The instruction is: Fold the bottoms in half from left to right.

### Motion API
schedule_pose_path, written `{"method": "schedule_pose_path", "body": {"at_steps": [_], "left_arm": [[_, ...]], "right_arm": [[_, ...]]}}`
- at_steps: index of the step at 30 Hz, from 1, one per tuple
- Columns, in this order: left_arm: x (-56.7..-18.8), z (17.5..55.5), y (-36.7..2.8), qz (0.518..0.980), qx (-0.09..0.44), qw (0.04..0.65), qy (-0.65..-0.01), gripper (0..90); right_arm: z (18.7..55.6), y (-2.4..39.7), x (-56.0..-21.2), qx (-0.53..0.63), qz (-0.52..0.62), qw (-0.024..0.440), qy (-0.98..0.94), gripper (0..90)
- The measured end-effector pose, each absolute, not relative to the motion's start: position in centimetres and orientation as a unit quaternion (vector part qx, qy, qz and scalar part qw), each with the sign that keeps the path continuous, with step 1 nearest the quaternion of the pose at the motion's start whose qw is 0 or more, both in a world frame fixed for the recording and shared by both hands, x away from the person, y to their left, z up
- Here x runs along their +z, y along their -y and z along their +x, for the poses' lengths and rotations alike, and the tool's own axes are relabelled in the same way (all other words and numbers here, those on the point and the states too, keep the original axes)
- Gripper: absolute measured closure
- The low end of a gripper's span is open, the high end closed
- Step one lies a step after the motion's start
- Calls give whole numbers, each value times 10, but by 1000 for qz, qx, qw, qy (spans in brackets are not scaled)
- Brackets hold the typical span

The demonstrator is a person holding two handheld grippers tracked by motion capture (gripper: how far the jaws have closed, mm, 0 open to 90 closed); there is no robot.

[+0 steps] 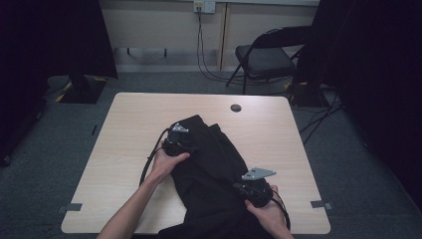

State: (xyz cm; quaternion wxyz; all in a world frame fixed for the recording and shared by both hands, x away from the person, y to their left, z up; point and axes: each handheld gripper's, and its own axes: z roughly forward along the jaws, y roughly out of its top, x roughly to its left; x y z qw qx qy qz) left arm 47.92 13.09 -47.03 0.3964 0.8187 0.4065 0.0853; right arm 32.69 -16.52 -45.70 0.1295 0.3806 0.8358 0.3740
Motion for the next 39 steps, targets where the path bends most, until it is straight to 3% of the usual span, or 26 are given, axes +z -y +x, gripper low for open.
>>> {"method": "schedule_pose_path", "body": {"at_steps": [5, 10, 11, 15, 16, 17, 21, 28, 32, 39], "left_arm": [[-467, 477, -140, 815, 95, 402, -406, 457], [-476, 471, -140, 817, 89, 399, -406, 461], [-479, 467, -138, 820, 86, 401, -400, 463], [-483, 463, -134, 831, 88, 389, -389, 465], [-483, 460, -134, 830, 85, 392, -388, 465], [-481, 457, -135, 829, 81, 399, -383, 477], [-469, 445, -135, 844, 84, 391, -357, 499], [-469, 423, -136, 845, 50, 406, -344, 521], [-487, 421, -131, 861, 64, 369, -344, 481], [-489, 432, -132, 857, 109, 365, -348, 481]], "right_arm": [[302, 170, -427, 404, 367, 148, -825, 900], [290, 185, -449, 347, 399, 135, -838, 900], [292, 189, -466, 308, 412, 111, -851, 900], [297, 190, -473, 294, 419, 102, -853, 884], [300, 190, -472, 299, 416, 101, -853, 832], [303, 189, -465, 324, 411, 111, -845, 685], [317, 183, -450, 359, 410, 133, -828, 588], [348, 162, -460, 348, 407, 152, -831, 618], [362, 158, -474, 327, 415, 157, -835, 587], [374, 146, -485, 318, 418, 146, -838, 573]]}}
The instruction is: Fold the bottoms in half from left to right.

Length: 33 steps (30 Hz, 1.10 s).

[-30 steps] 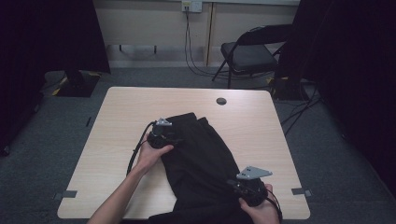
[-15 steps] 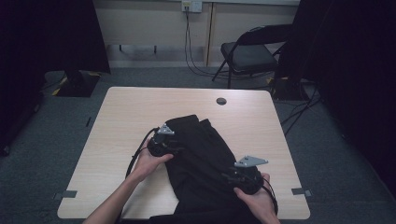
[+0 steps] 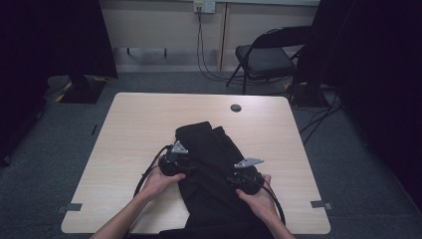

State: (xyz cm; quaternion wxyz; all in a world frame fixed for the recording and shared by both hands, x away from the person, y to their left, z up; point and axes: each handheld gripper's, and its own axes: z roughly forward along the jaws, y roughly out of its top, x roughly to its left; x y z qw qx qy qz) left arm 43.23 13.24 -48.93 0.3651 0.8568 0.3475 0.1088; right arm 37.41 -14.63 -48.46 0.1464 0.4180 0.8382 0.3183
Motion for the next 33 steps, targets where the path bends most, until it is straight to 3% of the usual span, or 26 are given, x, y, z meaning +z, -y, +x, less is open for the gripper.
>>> {"method": "schedule_pose_path", "body": {"at_steps": [8, 12, 16, 20, 22, 24, 26, 28, 33], "left_arm": [[-500, 457, -153, 818, 159, 400, -381, 481], [-494, 478, -167, 813, 151, 375, -419, 469], [-495, 480, -179, 798, 141, 388, -439, 473], [-493, 477, -180, 808, 141, 378, -429, 497], [-493, 474, -179, 811, 146, 377, -423, 495], [-494, 471, -178, 810, 148, 379, -422, 485], [-494, 470, -178, 810, 144, 380, -423, 468], [-493, 469, -178, 809, 139, 382, -425, 465], [-494, 468, -177, 814, 144, 380, -415, 475]], "right_arm": [[402, 113, -486, 323, 411, 148, -839, 574], [432, 93, -488, 329, 413, 154, -835, 588], [447, 87, -489, 337, 413, 157, -831, 592], [473, 77, -480, 345, 404, 155, -833, 493], [476, 76, -479, 347, 408, 155, -830, 493], [483, 71, -481, 348, 411, 153, -828, 579], [484, 68, -486, 342, 406, 161, -832, 776], [483, 69, -486, 346, 405, 163, -830, 848], [483, 83, -458, 356, 403, 182, -823, 882]]}}
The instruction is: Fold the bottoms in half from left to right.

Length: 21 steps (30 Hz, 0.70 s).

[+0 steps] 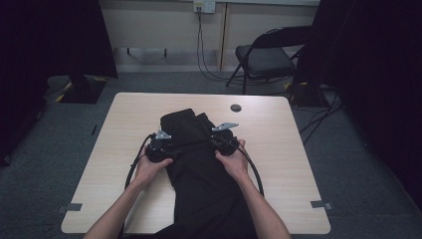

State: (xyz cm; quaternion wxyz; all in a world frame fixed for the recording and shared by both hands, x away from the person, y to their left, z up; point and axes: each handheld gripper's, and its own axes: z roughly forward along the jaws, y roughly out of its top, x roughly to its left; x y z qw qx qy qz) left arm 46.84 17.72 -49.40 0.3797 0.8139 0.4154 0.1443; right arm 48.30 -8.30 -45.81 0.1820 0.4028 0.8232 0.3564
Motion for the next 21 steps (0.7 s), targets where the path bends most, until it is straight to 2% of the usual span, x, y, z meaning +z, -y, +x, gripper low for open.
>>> {"method": "schedule_pose_path", "body": {"at_steps": [3, 6, 9, 10, 12, 13, 14, 15, 20, 21], "left_arm": [[-495, 469, -176, 816, 143, 382, -410, 477], [-494, 468, -167, 826, 164, 367, -396, 479], [-494, 469, -168, 821, 149, 378, -400, 476], [-493, 468, -169, 818, 139, 383, -405, 473], [-488, 465, -171, 815, 132, 392, -406, 471], [-488, 465, -171, 815, 132, 392, -406, 476], [-478, 459, -172, 814, 131, 402, -398, 492], [-472, 455, -172, 817, 135, 401, -392, 496], [-452, 432, -171, 828, 129, 415, -354, 510], [-450, 426, -170, 831, 124, 418, -345, 512]], "right_arm": [[486, 90, -460, 341, 413, 184, -824, 882], [490, 97, -486, 319, 428, 183, -825, 883], [492, 99, -487, 323, 431, 181, -823, 873], [493, 99, -486, 313, 424, 190, -828, 848], [493, 99, -485, 299, 428, 209, -827, 729], [493, 99, -485, 299, 428, 209, -827, 729], [491, 105, -481, 308, 435, 206, -821, 634], [489, 108, -478, 316, 440, 203, -816, 601], [462, 123, -457, 351, 423, 205, -810, 569], [441, 133, -447, 375, 411, 194, -808, 619]]}}
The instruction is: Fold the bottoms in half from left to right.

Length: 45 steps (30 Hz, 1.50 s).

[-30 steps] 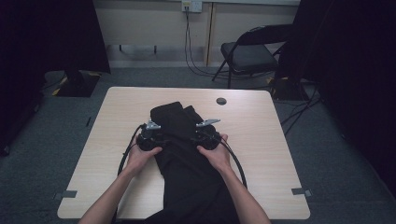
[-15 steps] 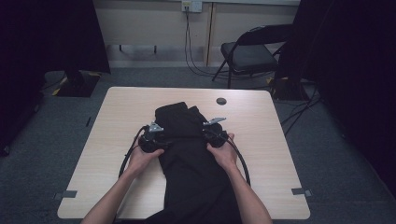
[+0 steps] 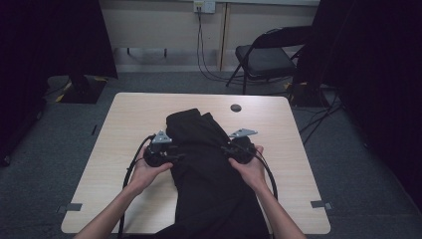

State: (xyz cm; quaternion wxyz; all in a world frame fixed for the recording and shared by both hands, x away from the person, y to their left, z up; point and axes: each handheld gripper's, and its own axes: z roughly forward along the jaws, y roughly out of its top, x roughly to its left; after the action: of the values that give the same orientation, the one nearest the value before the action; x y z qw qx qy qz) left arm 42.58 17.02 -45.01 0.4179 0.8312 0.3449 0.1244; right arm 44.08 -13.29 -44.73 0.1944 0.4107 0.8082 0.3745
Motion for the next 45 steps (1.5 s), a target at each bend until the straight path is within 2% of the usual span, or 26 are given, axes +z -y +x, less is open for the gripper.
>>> {"method": "schedule_pose_path", "body": {"at_steps": [1, 5, 8, 12, 13, 20, 23, 31, 34, 36, 38, 40, 42, 43, 44, 45], "left_arm": [[-449, 415, -170, 834, 105, 425, -336, 514], [-454, 395, -166, 847, 93, 416, -318, 517], [-469, 381, -154, 863, 68, 400, -302, 510], [-482, 379, -140, 882, 73, 367, -288, 473], [-489, 383, -135, 884, 92, 362, -282, 468], [-489, 409, -133, 875, 114, 355, -310, 472], [-491, 425, -138, 858, 133, 361, -340, 473], [-496, 467, -165, 822, 175, 370, -396, 488], [-497, 467, -171, 817, 172, 377, -400, 497], [-496, 466, -172, 818, 163, 376, -404, 488], [-495, 465, -172, 818, 154, 378, -406, 475], [-494, 463, -170, 822, 157, 371, -402, 468], [-493, 462, -170, 824, 156, 367, -403, 468], [-493, 461, -169, 827, 156, 363, -401, 467], [-493, 461, -169, 827, 156, 363, -401, 467], [-493, 461, -170, 830, 157, 360, -397, 467]], "right_arm": [[433, 136, -446, 379, 407, 187, -810, 652], [392, 149, -451, 366, 387, 163, -830, 722], [366, 154, -461, 345, 374, 141, -849, 732], [349, 154, -474, 324, 362, 123, -865, 721], [345, 152, -482, 317, 357, 124, -870, 705], [367, 135, -483, 318, 356, 130, -869, 694], [383, 121, -485, 324, 355, 135, -866, 694], [447, 82, -488, 336, 368, 153, -854, 689], [451, 73, -482, 302, 371, 174, -861, 554], [440, 74, -473, 338, 367, 148, -854, 526], [431, 74, -466, 355, 361, 144, -850, 515], [395, 68, -454, 367, 317, 111, -868, 482], [386, 65, -453, 369, 304, 100, -873, 477], [358, 55, -453, 379, 276, 78, -880, 447], [358, 55, -453, 379, 276, 78, -880, 447], [337, 44, -454, 391, 252, 47, -884, 414]]}}
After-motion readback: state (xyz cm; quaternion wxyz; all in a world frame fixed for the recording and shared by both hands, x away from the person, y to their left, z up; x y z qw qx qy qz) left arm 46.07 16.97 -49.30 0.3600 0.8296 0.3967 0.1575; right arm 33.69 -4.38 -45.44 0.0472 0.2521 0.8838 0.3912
